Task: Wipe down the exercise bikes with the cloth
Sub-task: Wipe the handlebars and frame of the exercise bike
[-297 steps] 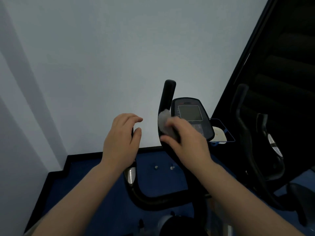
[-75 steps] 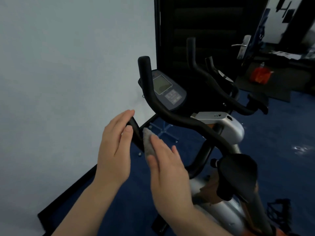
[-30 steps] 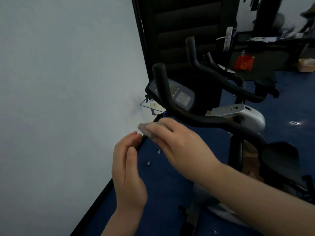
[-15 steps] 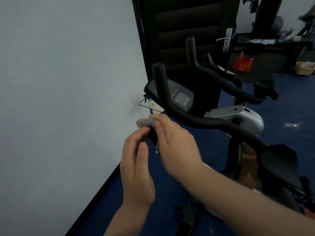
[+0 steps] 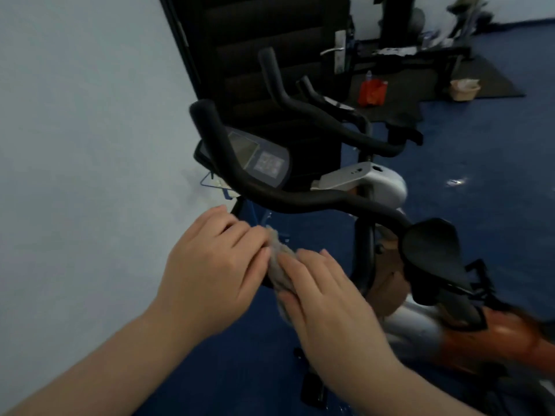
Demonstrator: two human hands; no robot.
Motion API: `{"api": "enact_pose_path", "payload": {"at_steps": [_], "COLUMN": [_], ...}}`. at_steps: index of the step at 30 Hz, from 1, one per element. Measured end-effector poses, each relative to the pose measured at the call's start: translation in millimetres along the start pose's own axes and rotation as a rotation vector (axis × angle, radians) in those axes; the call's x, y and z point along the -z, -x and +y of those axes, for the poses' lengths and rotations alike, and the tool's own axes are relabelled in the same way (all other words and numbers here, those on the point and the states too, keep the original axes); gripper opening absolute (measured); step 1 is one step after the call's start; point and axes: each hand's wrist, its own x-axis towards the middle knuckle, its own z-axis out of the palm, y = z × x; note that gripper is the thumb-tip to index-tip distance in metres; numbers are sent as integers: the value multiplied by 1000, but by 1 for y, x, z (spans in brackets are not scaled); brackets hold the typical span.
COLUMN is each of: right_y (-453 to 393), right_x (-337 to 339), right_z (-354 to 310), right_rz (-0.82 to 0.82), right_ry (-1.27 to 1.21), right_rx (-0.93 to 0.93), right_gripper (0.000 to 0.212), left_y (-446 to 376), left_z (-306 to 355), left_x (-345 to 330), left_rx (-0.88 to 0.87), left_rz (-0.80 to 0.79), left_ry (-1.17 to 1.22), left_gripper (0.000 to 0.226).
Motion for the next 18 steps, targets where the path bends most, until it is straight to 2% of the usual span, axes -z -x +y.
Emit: {"api": "enact_pose_path", "payload": {"at_steps": [3,6,8,13,18], "right_y": [29,10,0,30,-2], "right_x": [8,8,1,-21,-21], "right_z": [37,39,33,18,34], "right_rz": [76,111,142,272,357], "right_ry": [69,58,-93,-408,-657], "right_rx": [-58,-187,-309,-470,-692], "right_gripper": [33,28,34,54,51], "left_y": [1,-4,-8,-11,-14], "left_z": [3,21,34,46,48], "left_x": [-9,-23,-30,-44,-48], "left_rx": [-29,-80,-95,-2,25], "left_rz": [43,54,68,141,170], "left_ry": [-109,-174,-123,-71,-70], "left_gripper": [29,36,39,42,44]}}
